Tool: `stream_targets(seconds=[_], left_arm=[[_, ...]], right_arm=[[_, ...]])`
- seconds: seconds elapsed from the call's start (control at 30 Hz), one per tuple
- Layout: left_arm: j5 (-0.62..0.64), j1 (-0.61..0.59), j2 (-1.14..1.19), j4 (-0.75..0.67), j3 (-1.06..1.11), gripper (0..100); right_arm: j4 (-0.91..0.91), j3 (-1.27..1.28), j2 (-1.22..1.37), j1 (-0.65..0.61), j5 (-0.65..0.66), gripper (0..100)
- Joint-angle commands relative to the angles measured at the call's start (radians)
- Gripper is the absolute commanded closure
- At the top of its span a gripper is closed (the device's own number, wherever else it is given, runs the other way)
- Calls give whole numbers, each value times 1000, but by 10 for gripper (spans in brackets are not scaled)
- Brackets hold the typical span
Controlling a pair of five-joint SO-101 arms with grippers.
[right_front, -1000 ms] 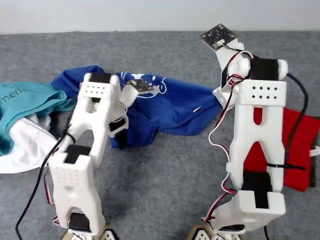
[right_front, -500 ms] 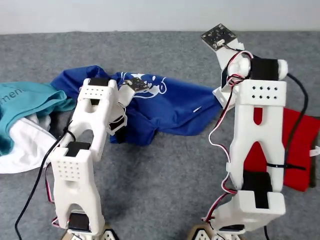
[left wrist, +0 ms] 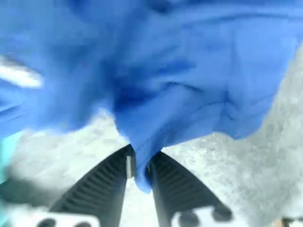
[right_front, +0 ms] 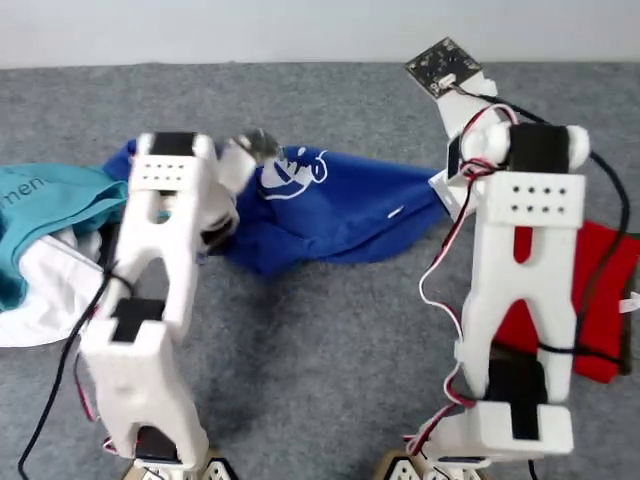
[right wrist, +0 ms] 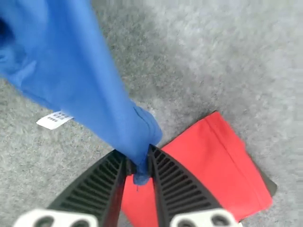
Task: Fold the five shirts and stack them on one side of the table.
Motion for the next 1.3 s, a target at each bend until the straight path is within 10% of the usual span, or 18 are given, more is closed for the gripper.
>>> stream_targets(seconds=[0.0, 0.37, 0.63, 1.27], left_arm=[[66, -8, -222, 32, -74, 987], [94, -34, -609, -25, -343, 987], [60, -212, -623, -121, -572, 987], [-68, -219, -626, -157, -1147, 987]], right_arm=[[-12, -57, -113, 12, -5, 989], [-248, -58, -340, 54, -3, 988], [-414, -58, -409, 88, 118, 988], [-501, -58, -711, 193, 195, 988]])
